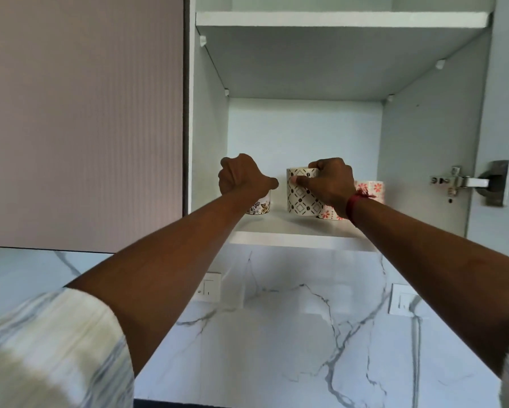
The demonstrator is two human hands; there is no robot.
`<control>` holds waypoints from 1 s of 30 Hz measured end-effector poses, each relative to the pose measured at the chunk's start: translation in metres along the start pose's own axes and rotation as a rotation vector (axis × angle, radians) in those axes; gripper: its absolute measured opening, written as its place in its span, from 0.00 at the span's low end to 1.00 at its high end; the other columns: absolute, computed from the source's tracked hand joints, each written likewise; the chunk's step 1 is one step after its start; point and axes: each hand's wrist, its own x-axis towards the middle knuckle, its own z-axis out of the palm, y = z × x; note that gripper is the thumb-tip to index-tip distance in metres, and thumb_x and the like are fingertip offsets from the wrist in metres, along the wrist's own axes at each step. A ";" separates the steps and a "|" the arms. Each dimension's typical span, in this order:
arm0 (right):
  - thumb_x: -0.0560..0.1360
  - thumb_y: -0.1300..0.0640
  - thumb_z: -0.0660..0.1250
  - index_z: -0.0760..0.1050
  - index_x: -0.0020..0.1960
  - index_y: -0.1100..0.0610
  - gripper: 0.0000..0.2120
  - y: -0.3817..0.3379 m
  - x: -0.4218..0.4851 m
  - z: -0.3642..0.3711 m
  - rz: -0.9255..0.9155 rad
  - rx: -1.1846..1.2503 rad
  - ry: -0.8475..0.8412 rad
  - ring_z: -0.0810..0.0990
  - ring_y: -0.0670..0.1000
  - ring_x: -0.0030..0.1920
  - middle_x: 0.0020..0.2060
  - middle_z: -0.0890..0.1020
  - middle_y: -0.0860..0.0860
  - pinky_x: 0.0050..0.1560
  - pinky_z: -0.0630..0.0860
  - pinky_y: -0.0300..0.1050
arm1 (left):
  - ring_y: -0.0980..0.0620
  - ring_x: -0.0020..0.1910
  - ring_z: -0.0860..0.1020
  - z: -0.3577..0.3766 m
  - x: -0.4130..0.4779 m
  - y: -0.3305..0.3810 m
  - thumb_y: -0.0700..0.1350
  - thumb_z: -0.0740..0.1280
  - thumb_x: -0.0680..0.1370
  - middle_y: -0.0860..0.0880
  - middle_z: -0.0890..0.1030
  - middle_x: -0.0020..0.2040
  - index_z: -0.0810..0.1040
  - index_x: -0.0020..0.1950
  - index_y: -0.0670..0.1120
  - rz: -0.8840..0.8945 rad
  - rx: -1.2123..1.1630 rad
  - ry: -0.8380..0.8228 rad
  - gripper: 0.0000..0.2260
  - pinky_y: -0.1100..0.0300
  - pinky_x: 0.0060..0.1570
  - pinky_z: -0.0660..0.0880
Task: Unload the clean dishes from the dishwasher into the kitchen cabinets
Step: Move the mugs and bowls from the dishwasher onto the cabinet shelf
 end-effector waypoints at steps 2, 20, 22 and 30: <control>0.67 0.45 0.76 0.83 0.44 0.55 0.14 0.014 0.012 0.014 -0.009 -0.024 -0.018 0.84 0.52 0.43 0.39 0.85 0.51 0.47 0.81 0.51 | 0.47 0.46 0.72 0.010 0.012 -0.003 0.59 0.78 0.64 0.44 0.71 0.51 0.67 0.43 0.45 -0.015 0.021 -0.008 0.26 0.57 0.41 0.67; 0.66 0.36 0.74 0.78 0.40 0.59 0.25 0.030 0.060 0.032 -0.176 -0.427 -0.191 0.80 0.56 0.41 0.37 0.81 0.54 0.38 0.75 0.45 | 0.42 0.59 0.78 0.057 0.060 -0.014 0.69 0.74 0.63 0.43 0.80 0.57 0.76 0.58 0.42 -0.091 0.180 -0.190 0.36 0.50 0.56 0.79; 0.66 0.36 0.73 0.76 0.40 0.57 0.23 0.032 0.059 0.036 -0.209 -0.487 -0.147 0.79 0.57 0.42 0.37 0.79 0.53 0.38 0.70 0.44 | 0.42 0.59 0.78 0.060 0.059 -0.014 0.71 0.71 0.65 0.43 0.80 0.57 0.75 0.60 0.42 -0.100 0.194 -0.213 0.38 0.50 0.55 0.79; 0.74 0.40 0.67 0.74 0.51 0.58 0.21 0.026 0.047 0.030 -0.445 -0.767 -0.067 0.79 0.61 0.52 0.49 0.80 0.58 0.39 0.67 0.47 | 0.37 0.63 0.73 0.060 0.051 -0.001 0.61 0.54 0.79 0.38 0.74 0.66 0.71 0.68 0.38 -0.173 -0.175 -0.232 0.30 0.46 0.61 0.75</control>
